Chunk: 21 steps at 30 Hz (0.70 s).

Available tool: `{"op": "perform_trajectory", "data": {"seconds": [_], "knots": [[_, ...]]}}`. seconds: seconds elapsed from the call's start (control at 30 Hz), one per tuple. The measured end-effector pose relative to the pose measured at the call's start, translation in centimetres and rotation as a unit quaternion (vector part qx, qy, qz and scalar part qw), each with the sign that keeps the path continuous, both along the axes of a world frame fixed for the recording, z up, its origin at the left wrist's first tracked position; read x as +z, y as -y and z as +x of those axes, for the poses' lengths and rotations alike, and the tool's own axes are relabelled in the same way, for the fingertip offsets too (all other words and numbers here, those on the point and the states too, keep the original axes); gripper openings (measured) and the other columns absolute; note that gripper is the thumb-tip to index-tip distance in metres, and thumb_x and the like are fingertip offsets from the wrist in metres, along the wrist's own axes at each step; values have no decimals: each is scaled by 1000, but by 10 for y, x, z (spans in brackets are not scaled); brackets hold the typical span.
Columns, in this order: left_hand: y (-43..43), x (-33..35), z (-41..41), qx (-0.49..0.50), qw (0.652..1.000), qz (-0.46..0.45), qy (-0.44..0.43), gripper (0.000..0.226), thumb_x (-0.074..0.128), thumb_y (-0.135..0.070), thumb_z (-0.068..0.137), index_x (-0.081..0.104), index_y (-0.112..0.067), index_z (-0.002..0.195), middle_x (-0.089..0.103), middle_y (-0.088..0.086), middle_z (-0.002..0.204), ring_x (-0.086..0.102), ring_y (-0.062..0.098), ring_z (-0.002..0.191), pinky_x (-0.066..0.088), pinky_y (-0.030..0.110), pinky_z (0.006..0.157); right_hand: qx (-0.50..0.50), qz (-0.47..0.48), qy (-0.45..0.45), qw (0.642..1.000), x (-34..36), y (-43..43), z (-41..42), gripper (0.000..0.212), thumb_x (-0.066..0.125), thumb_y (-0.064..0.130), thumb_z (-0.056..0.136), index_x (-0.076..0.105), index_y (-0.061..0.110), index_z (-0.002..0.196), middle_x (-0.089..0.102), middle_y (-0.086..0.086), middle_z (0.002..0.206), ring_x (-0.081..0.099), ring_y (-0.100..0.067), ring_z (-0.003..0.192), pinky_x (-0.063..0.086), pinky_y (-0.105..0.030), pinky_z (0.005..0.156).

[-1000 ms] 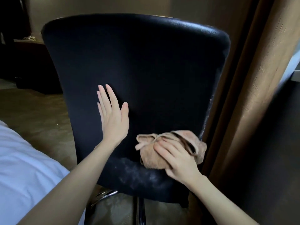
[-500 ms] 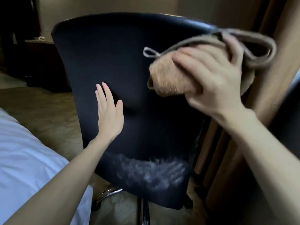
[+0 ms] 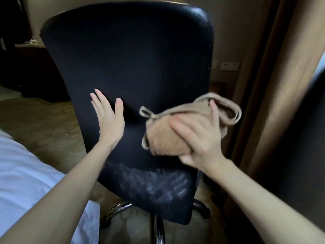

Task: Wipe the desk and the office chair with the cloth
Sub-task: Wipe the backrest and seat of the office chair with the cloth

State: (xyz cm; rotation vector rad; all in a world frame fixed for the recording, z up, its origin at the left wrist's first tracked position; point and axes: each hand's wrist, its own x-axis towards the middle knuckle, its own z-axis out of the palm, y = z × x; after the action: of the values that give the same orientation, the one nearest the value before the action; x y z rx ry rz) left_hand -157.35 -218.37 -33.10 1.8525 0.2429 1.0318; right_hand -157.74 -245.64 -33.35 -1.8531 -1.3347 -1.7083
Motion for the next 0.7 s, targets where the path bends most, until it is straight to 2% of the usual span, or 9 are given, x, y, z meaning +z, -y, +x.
{"op": "perform_trajectory", "data": {"seconds": [0.1, 0.23, 0.37, 0.53, 0.63, 0.7], "knots": [[-1, -2, -1, 7, 1000, -4, -1, 73, 28, -55, 109, -13, -29, 164, -21, -5, 172, -17, 14, 158, -6, 29, 113, -20, -34, -36, 999, -60, 1, -1, 54, 61, 28, 81, 71, 17, 133, 73, -7, 124, 65, -26, 114, 13, -74, 118], [-4, -1, -4, -9, 1000, -5, 0, 72, 28, -51, 111, -13, -26, 164, -21, -4, 172, -17, 14, 158, -10, 23, 115, -50, -80, -63, 993, -124, 10, 1, 67, 70, 22, 75, 59, 23, 141, 61, -3, 135, 58, -25, 122, 10, -75, 118], [-3, -3, -8, -14, 1000, 5, -9, 74, 28, -53, 110, -15, -26, 164, -21, -5, 172, -17, 12, 158, -10, 23, 117, -105, -128, -89, 982, -161, 14, -3, 73, 68, 19, 69, 57, 25, 141, 56, -1, 138, 56, -23, 119, 7, -73, 120], [-1, -5, -11, -19, 1000, 19, -13, 79, 30, -59, 108, -17, -29, 163, -24, -10, 171, -20, 8, 157, -9, 25, 115, -119, -171, -70, 976, -152, 26, -5, 67, 73, 27, 78, 56, 28, 142, 55, 2, 140, 54, -21, 127, 8, -68, 122], [3, -3, -7, -22, 999, 20, -19, 81, 31, -60, 107, -19, -30, 162, -27, -10, 170, -23, 9, 156, -9, 27, 114, -91, -172, -60, 979, -106, 33, -3, 65, 66, 25, 83, 53, 22, 146, 61, -2, 140, 53, -23, 132, 9, -63, 125], [7, -4, -5, -14, 1000, 19, -15, 81, 31, -60, 107, -19, -28, 163, -27, -8, 170, -23, 11, 156, -10, 27, 116, -70, -128, -45, 988, -64, 33, 1, 68, 64, 18, 78, 53, 16, 146, 66, -8, 136, 55, -25, 130, 10, -64, 125]]}}
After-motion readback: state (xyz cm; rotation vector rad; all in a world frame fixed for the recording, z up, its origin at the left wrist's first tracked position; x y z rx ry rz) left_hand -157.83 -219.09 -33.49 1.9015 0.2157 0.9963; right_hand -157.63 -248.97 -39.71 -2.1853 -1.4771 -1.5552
